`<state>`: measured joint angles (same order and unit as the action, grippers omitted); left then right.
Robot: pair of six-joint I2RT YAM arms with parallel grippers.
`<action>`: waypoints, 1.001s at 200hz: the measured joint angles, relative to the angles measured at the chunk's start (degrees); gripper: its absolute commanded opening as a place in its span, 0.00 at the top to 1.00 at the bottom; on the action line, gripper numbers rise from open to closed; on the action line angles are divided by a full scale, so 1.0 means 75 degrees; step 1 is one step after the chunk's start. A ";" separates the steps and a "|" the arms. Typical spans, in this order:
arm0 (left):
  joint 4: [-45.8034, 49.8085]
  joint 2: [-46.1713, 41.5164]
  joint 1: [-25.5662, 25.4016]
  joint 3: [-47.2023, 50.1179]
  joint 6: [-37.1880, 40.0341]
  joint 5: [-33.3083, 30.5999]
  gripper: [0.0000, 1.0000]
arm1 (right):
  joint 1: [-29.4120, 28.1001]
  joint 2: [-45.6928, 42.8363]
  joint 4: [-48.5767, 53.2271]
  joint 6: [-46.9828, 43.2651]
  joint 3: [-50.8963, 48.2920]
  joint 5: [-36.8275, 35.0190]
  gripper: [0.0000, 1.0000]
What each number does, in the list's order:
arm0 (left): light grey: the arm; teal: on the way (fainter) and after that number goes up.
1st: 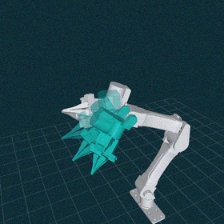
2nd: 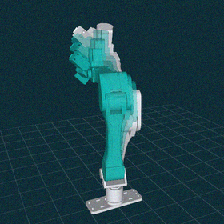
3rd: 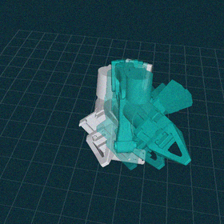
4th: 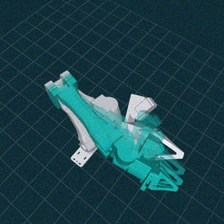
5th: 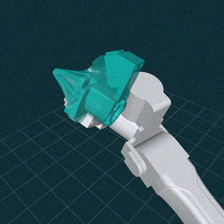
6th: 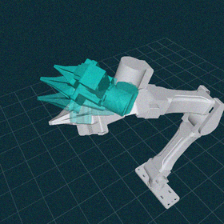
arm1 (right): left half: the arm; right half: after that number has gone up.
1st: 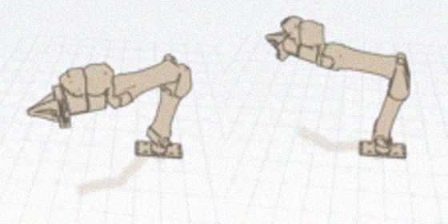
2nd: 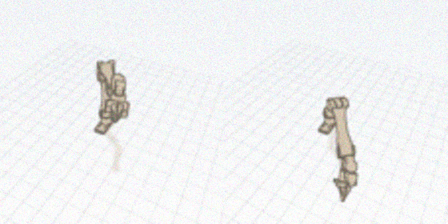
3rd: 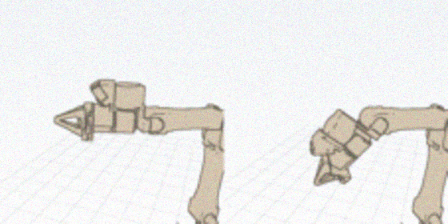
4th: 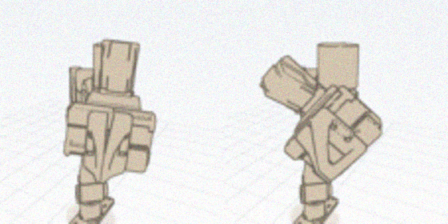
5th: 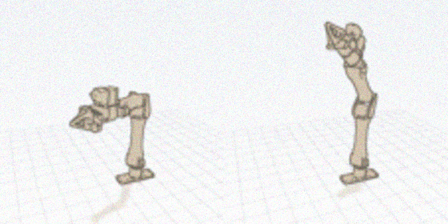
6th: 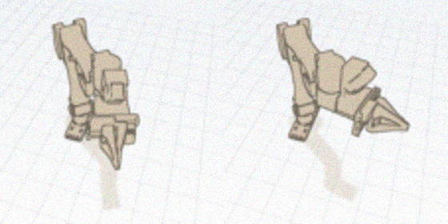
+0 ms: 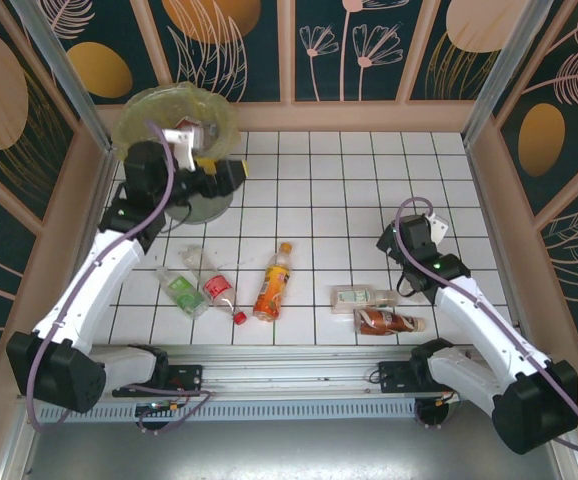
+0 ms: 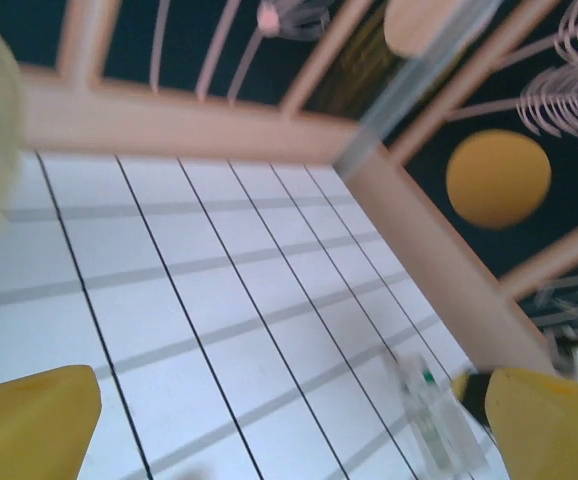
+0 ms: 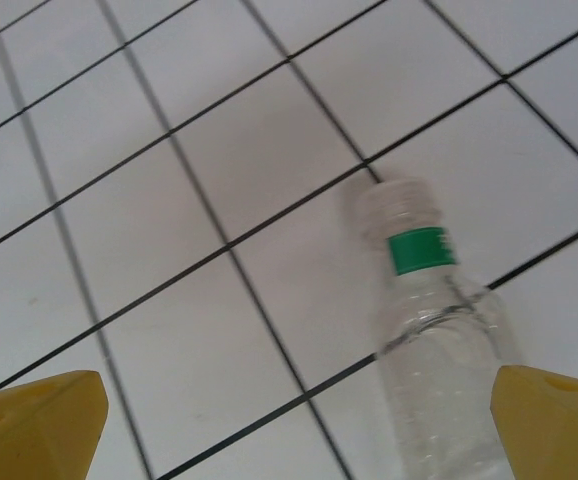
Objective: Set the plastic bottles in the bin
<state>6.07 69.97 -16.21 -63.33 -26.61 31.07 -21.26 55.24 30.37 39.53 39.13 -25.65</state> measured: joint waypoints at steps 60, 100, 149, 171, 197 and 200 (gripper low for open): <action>-0.0481 -0.0880 -0.0090 0.1259 -0.0154 0.0822 0.01 | 0.0898 0.0280 -0.0073 0.0035 -0.0632 0.0038 0.01; -0.0778 -0.0959 -0.0093 0.1556 -0.0277 0.0976 0.01 | 0.1145 0.0533 -0.0513 -0.0023 -0.1058 0.0664 0.04; -0.0924 -0.0880 -0.0099 0.1705 -0.0455 0.0997 0.01 | 0.1145 0.1116 -0.1204 -0.0230 -0.1381 0.1314 0.15; -0.0982 -0.0880 -0.0117 0.1705 -0.0525 0.0994 0.01 | 0.1145 0.1335 -0.1466 -0.0318 -0.1518 0.1434 0.23; -0.1008 -0.0880 -0.0175 0.1705 -0.0597 0.0991 0.01 | 0.1180 0.1545 -0.1711 -0.0364 -0.1559 0.1472 0.33; -0.1011 -0.0880 -0.0187 0.1705 -0.0609 0.0991 0.01 | 0.1180 0.1574 -0.1751 -0.0361 -0.1559 0.1463 0.34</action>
<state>-1.52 63.37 -17.61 -50.54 -31.18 38.50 -12.40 67.05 17.23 36.82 27.44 -14.68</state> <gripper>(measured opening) 0.986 0.687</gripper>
